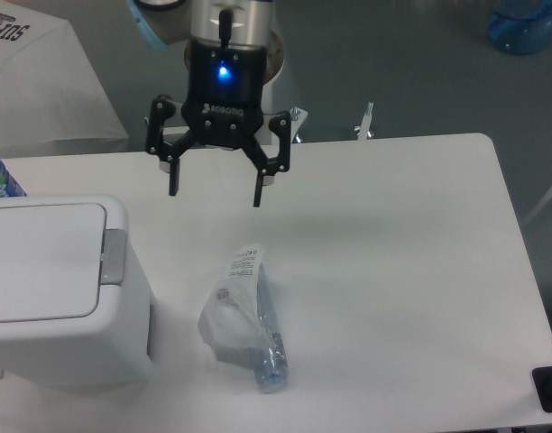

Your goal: Open the trash can

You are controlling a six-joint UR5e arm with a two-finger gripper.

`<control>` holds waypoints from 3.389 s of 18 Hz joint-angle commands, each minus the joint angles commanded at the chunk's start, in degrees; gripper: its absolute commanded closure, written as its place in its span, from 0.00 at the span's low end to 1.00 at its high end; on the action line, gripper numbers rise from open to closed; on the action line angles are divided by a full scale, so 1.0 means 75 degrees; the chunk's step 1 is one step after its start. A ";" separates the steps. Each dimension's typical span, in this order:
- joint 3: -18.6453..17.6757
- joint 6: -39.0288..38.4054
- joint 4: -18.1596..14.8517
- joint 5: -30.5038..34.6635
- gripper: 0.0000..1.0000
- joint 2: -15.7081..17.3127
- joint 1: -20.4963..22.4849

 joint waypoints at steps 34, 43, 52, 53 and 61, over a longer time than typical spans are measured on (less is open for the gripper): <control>-0.0176 -0.0750 0.0597 -0.0048 0.00 -0.0891 -0.0563; -0.0199 -0.0727 0.0633 -0.0024 0.00 -0.0996 -0.0622; -0.0223 -0.0739 0.0750 -0.0013 0.00 -0.1078 -0.0704; -0.0246 -0.0739 0.0762 -0.0013 0.00 -0.1090 -0.0704; -0.0269 -0.0727 0.0773 -0.0001 0.00 -0.1102 -0.0704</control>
